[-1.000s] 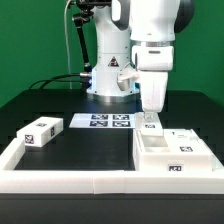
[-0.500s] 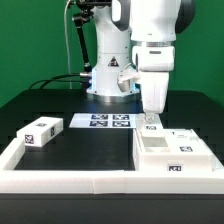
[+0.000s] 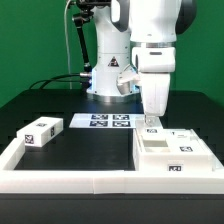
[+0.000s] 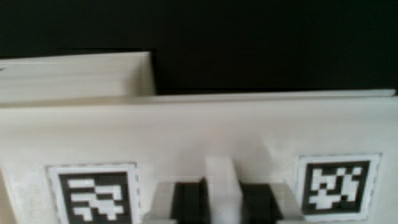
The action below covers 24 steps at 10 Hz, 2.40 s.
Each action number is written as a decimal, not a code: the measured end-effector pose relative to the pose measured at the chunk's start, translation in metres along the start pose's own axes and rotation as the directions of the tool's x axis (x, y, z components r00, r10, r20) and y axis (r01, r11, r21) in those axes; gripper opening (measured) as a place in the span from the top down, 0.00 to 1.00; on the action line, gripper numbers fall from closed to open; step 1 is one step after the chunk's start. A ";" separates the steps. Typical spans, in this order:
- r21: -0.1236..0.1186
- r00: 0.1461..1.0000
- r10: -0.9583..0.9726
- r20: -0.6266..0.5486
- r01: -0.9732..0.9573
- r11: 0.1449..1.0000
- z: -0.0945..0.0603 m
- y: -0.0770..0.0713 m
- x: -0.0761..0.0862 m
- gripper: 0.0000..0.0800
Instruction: Assemble cabinet
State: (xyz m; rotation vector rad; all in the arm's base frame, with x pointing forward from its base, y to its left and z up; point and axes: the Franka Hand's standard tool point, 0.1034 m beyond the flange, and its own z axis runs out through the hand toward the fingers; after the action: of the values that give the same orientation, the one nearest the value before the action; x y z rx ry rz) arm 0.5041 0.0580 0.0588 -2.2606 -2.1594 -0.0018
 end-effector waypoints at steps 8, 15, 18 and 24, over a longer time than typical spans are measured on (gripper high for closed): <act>-0.031 1.000 -0.026 -0.015 0.025 0.999 -0.001 0.033 -0.002 0.91; 0.017 1.000 -0.010 -0.006 0.011 1.000 -0.001 0.077 0.004 0.91; 0.035 1.000 -0.017 0.000 0.017 0.999 -0.001 0.077 0.004 0.91; -0.021 0.999 0.037 0.012 -0.037 0.999 -0.027 0.053 -0.002 0.51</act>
Offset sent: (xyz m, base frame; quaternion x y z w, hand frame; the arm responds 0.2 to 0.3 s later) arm 0.0000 0.0000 0.0000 0.0000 0.0000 0.0000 1.0000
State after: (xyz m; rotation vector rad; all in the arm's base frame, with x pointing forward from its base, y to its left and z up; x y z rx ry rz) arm 0.5569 0.0529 0.0850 -2.3171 -2.1328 -0.0099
